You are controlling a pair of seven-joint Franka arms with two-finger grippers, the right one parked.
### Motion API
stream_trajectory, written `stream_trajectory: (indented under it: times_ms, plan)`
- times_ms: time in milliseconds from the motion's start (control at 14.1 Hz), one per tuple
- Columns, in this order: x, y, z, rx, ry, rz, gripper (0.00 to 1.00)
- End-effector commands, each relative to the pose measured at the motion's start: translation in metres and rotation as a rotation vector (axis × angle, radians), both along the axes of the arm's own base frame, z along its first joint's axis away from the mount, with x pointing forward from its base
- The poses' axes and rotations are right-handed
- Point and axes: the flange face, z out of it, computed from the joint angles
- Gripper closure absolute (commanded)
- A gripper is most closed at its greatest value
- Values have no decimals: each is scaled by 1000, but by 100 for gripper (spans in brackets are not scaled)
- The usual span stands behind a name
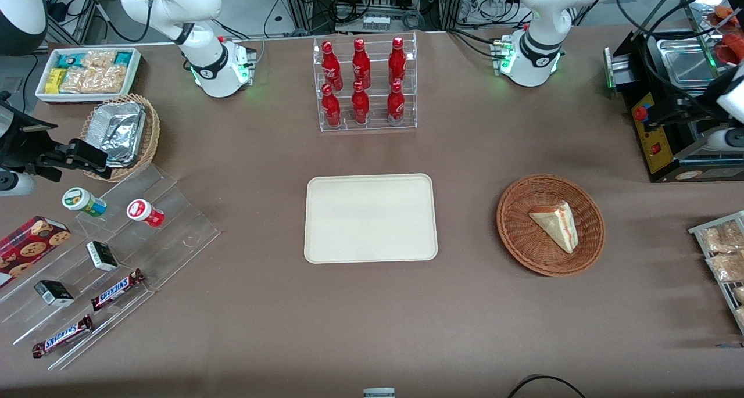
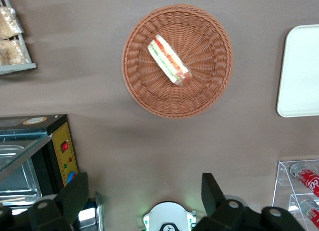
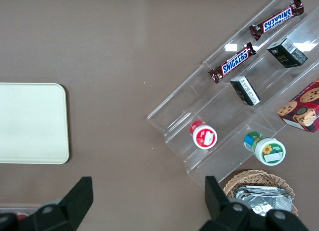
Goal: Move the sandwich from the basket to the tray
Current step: 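Move the left gripper over the sandwich in the wicker basket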
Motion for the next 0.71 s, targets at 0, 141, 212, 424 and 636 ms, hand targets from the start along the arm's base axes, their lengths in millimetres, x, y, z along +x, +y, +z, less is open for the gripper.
stream_trajectory:
  times_ms: [0,141,212,424,636]
  plan:
    - [1,-3,1,1,14,-11,0]
    - [12,-1,-22,30,40,-10,0]
    - [22,2,-38,52,45,5,0]
    - [36,3,-108,80,10,116,0]
    - [33,1,-193,81,-79,240,0]
